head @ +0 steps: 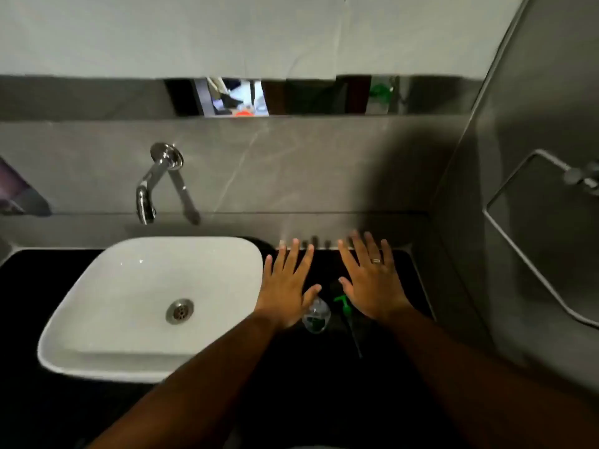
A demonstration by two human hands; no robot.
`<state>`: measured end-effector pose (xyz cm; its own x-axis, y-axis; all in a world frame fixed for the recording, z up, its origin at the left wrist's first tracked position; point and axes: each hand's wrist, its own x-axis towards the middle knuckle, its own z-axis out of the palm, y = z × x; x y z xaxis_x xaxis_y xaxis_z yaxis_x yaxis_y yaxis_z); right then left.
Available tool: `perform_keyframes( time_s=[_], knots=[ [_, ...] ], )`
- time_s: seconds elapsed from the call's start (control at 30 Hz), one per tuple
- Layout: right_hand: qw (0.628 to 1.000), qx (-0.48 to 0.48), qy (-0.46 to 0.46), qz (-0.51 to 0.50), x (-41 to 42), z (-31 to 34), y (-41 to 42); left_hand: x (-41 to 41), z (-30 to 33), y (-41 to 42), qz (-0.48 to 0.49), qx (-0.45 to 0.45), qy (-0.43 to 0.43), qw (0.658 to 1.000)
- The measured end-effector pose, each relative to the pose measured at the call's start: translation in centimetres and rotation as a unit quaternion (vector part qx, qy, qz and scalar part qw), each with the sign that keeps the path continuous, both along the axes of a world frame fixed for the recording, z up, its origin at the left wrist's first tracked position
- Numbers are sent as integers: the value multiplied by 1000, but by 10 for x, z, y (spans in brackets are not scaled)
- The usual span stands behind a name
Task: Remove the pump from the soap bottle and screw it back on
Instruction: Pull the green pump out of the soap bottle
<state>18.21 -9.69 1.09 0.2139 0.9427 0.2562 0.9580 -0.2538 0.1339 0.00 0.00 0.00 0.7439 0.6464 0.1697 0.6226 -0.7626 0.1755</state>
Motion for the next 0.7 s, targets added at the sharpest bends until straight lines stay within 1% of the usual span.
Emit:
perform_keyframes(
  time_s=[0.03, 0.1, 0.23, 0.37, 0.43, 0.53, 0.6, 0.7],
  knots=[
    [999, -31, 19, -12, -4, -12, -4, -5, -10, -9, -6, -42, 21, 999],
    [998, -50, 38, -19, -9, -26, -12, -12, -29, -17, -19, -78, 24, 996],
    [986, -115, 105, -66, -21, -69, -24, -23, -81, -37, 32, -148, 20, 988],
    [971, -141, 156, -117, -21, -93, -25, -19, -110, -44, 71, -235, -45, 968],
    [961, -144, 190, -142, -17, -100, -21, -13, -115, -40, 90, -263, -82, 957],
    [952, -141, 215, -167, -11, -106, -11, -6, -118, -31, 121, -307, -134, 934],
    [947, -141, 226, -181, -8, -110, -2, -3, -118, -22, 118, -337, -160, 920],
    [943, -149, 234, -186, -5, -118, 9, -2, -121, -14, 85, -357, -165, 916]
  ],
)
